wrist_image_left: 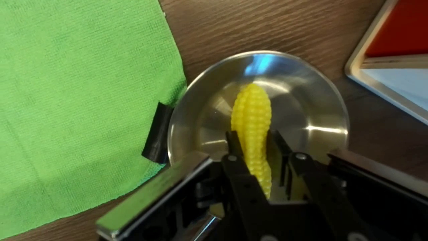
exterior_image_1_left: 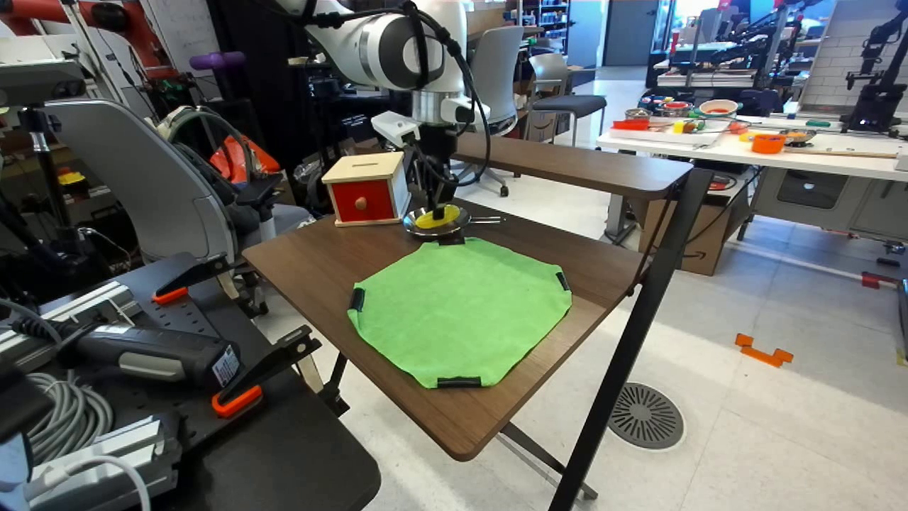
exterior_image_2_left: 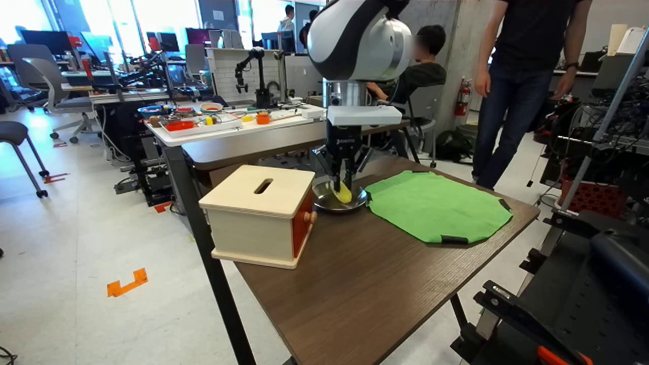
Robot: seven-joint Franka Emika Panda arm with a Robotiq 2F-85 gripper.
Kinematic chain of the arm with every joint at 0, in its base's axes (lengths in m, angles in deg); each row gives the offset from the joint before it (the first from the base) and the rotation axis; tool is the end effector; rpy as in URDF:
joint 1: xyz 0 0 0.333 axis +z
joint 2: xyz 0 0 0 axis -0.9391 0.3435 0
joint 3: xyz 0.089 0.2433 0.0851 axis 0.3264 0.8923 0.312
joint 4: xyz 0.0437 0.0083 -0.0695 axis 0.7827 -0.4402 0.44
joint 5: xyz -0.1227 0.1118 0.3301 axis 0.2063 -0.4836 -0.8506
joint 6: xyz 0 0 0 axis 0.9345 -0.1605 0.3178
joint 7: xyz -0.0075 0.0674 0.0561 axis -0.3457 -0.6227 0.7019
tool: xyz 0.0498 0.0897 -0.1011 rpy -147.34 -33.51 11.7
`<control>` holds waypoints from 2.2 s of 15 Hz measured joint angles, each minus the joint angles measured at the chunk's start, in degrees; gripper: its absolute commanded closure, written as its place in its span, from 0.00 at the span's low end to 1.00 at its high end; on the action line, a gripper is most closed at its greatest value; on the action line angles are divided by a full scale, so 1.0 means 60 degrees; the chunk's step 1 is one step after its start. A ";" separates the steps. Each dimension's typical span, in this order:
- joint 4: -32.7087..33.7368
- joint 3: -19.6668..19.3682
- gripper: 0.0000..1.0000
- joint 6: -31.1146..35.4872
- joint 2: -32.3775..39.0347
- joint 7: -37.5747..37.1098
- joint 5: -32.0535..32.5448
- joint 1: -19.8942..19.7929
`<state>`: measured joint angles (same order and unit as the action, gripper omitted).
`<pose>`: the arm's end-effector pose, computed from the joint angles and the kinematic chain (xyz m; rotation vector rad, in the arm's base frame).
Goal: Remove the yellow object from the pan and put it on the table
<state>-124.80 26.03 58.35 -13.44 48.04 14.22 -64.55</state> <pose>0.6699 0.0531 0.0734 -3.0743 0.4487 0.1571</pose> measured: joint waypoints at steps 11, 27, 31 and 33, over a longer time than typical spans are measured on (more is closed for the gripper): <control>-0.4811 -0.0034 0.94 0.1995 -0.3292 -0.0021 0.0701 0.0648; -0.8200 -0.0023 0.94 0.3816 -0.4457 -0.0021 0.1466 0.1402; -0.8082 -0.0016 0.48 0.3816 -0.4146 0.0030 0.1464 0.1398; -0.8022 -0.0013 0.34 0.3816 -0.4031 0.0032 0.1463 0.1396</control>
<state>-172.93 25.95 81.24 -37.62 48.23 22.99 -56.17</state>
